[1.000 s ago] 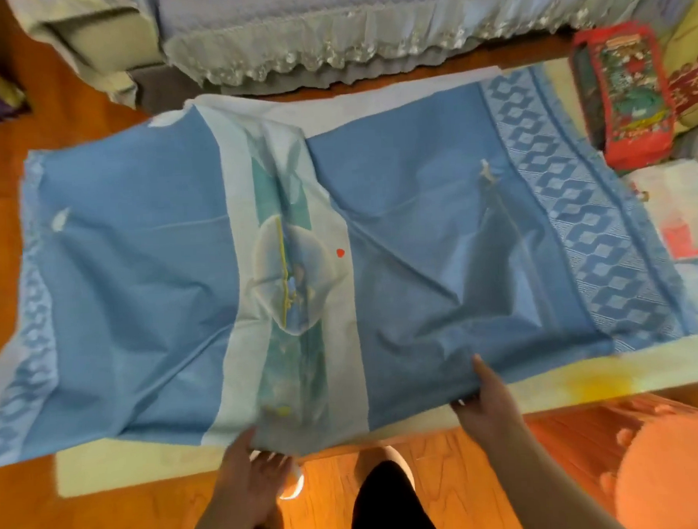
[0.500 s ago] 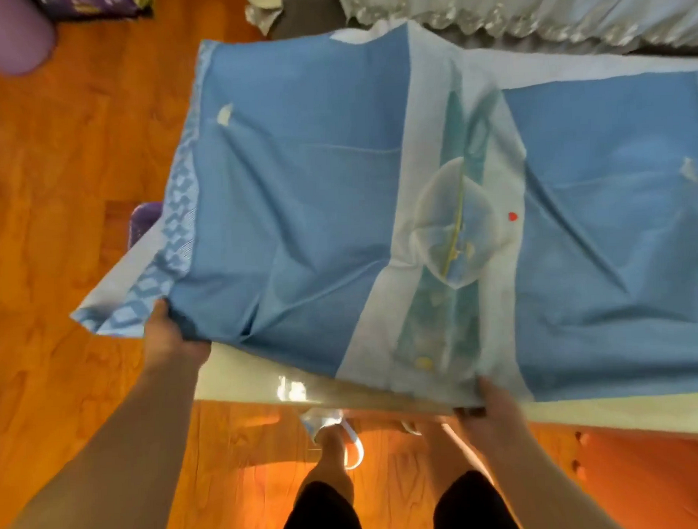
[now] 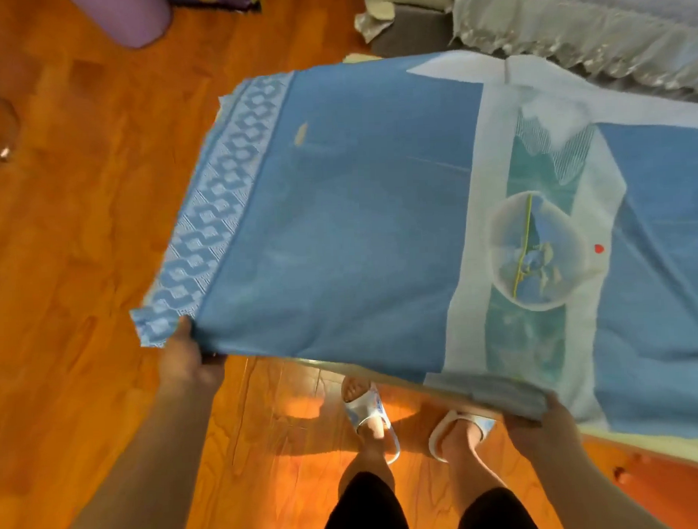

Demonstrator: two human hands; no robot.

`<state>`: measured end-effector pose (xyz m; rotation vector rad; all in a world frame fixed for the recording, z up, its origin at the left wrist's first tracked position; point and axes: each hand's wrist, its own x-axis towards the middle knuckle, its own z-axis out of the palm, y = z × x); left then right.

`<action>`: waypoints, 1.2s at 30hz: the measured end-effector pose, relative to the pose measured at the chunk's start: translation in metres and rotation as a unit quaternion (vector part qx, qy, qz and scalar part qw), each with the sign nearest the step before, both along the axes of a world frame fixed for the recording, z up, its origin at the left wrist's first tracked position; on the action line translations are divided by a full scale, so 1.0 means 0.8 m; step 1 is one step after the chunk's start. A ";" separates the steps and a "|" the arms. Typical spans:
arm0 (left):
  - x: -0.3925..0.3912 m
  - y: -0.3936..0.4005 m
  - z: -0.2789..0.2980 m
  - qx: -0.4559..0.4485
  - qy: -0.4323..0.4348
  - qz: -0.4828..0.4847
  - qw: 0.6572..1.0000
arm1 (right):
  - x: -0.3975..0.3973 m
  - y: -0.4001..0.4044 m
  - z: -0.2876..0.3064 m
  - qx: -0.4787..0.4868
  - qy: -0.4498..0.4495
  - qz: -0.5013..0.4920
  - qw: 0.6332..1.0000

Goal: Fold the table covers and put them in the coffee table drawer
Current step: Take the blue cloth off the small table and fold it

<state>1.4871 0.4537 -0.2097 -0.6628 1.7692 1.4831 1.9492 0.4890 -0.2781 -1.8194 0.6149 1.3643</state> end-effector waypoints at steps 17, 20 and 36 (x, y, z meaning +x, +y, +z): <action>-0.047 -0.071 0.037 -0.133 0.173 -0.009 0.976 | 0.009 -0.011 -0.004 -0.105 -0.054 0.100 0.988; -0.053 -0.108 0.041 -0.077 0.130 0.013 0.988 | -0.005 -0.020 -0.005 -0.152 -0.119 0.136 0.972; -0.200 -0.178 0.019 -0.034 -0.101 -0.478 0.872 | -0.295 -0.083 0.028 -0.009 -0.405 0.526 0.748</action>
